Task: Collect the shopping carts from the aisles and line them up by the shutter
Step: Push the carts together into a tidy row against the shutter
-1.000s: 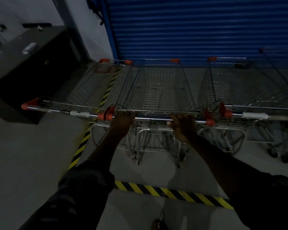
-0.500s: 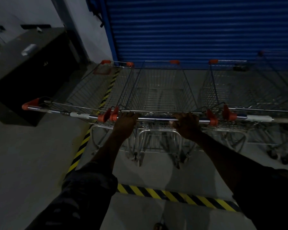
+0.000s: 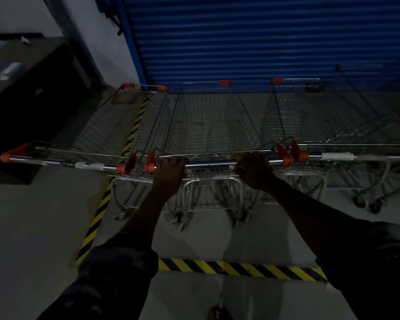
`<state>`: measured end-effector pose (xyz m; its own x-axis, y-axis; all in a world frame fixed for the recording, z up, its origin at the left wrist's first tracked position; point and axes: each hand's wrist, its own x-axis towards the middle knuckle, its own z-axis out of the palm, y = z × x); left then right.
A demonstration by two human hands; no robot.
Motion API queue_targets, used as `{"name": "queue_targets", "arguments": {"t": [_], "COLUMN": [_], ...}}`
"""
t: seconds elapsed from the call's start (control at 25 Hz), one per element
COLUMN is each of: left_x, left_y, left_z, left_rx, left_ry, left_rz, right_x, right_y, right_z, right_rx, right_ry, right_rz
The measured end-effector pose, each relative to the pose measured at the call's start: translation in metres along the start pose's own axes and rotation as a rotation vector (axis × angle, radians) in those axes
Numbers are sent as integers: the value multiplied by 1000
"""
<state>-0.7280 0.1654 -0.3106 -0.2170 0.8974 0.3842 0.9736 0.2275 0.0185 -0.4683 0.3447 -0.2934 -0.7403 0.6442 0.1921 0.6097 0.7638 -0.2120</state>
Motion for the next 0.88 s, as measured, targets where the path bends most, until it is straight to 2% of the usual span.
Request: {"name": "queue_targets", "arguments": {"t": [0.28, 0.36, 0.48, 0.6, 0.76, 0.88], "left_x": [8, 12, 23, 33, 53, 60], "left_y": [0, 1, 2, 1, -3, -9], "left_z": [7, 7, 10, 10, 13, 21], "left_rx": [-69, -82, -100, -119, -126, -138], "left_ry": [-60, -32, -101, -106, -226, -223], "left_rz": [-47, -55, -84, -60, -115, -100], "right_x": [8, 9, 12, 18, 24, 26], "right_y": [10, 12, 18, 24, 30, 31], "right_z": [2, 4, 2, -1, 1, -1], "right_rx": [-64, -33, 63, 122, 126, 112], "right_ry": [0, 26, 113, 124, 184, 178], "right_rz": [-28, -39, -56, -54, -78, -62]}}
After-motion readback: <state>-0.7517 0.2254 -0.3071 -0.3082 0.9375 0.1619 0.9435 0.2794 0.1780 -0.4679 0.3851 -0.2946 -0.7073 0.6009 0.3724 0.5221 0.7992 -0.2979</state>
